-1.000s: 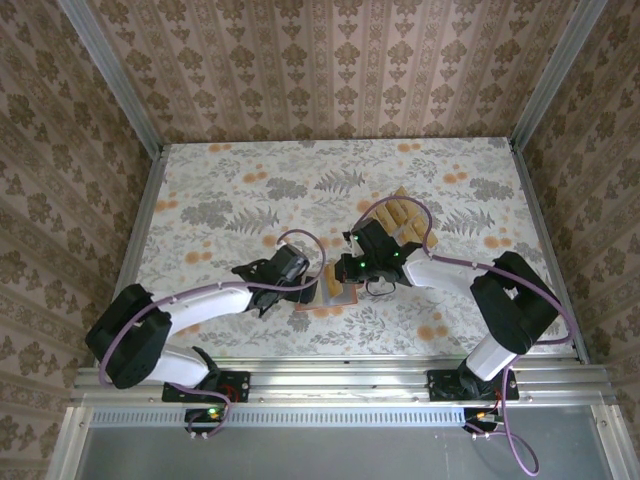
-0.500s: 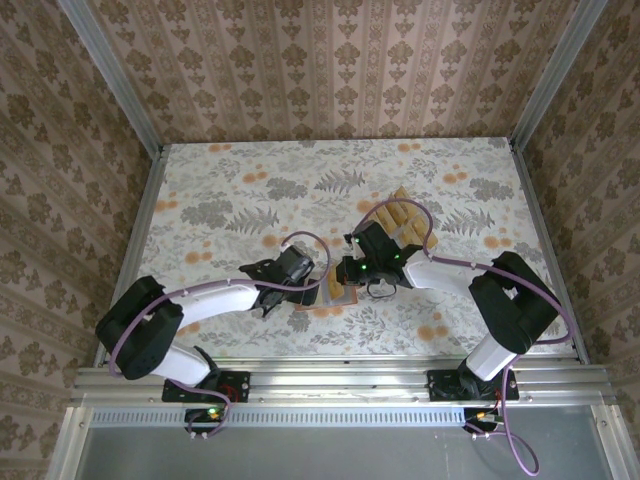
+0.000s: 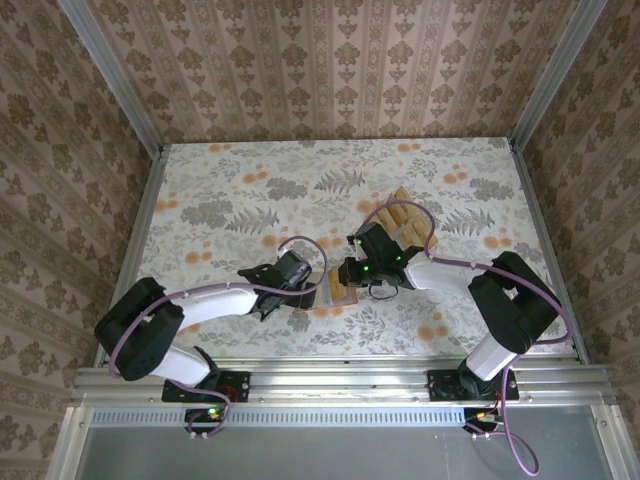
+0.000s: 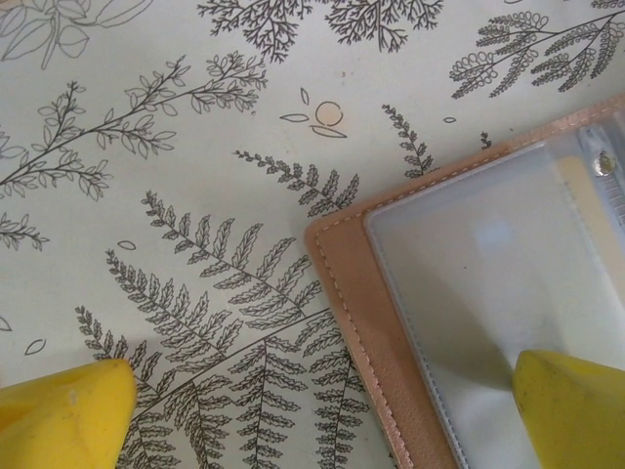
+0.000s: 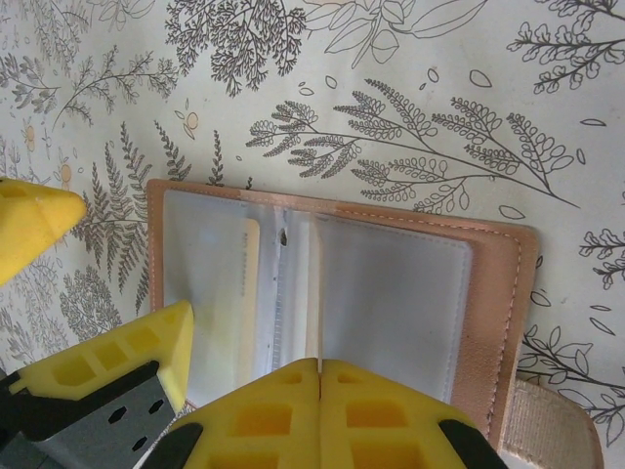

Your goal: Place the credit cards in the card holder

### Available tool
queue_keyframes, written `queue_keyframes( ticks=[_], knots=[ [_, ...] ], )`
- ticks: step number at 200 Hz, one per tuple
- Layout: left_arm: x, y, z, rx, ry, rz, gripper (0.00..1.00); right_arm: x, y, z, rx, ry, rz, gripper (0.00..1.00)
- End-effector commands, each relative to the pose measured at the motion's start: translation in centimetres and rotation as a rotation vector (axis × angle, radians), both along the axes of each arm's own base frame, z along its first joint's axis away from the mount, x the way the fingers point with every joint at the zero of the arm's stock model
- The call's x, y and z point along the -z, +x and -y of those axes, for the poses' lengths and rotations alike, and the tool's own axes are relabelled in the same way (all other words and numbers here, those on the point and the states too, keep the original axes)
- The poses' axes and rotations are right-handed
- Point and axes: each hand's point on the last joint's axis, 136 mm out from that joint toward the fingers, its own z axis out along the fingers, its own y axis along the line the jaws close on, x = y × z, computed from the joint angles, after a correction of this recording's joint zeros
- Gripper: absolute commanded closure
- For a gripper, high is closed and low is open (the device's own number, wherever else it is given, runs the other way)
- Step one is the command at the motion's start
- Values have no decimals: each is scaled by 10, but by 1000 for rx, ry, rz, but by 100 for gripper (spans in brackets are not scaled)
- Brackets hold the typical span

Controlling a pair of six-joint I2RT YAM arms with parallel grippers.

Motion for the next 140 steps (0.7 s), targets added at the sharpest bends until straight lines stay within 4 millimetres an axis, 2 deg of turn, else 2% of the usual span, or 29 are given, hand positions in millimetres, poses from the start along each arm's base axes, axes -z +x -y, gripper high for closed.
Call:
queue_keyframes(
  ticks=[1, 48, 95, 140],
  knots=[
    [6, -9, -17, -29, 50, -13, 0, 9, 1, 10, 41, -30, -8, 100],
    [7, -11, -21, -38, 52, -13, 0, -4, 7, 12, 55, 7, 10, 100],
    [6, -11, -20, -39, 50, -13, 0, -25, 9, -2, 22, 122, 59, 100],
    [6, -11, -20, -40, 49, -12, 0, -26, 8, -13, 8, 225, 74, 100]
  ],
)
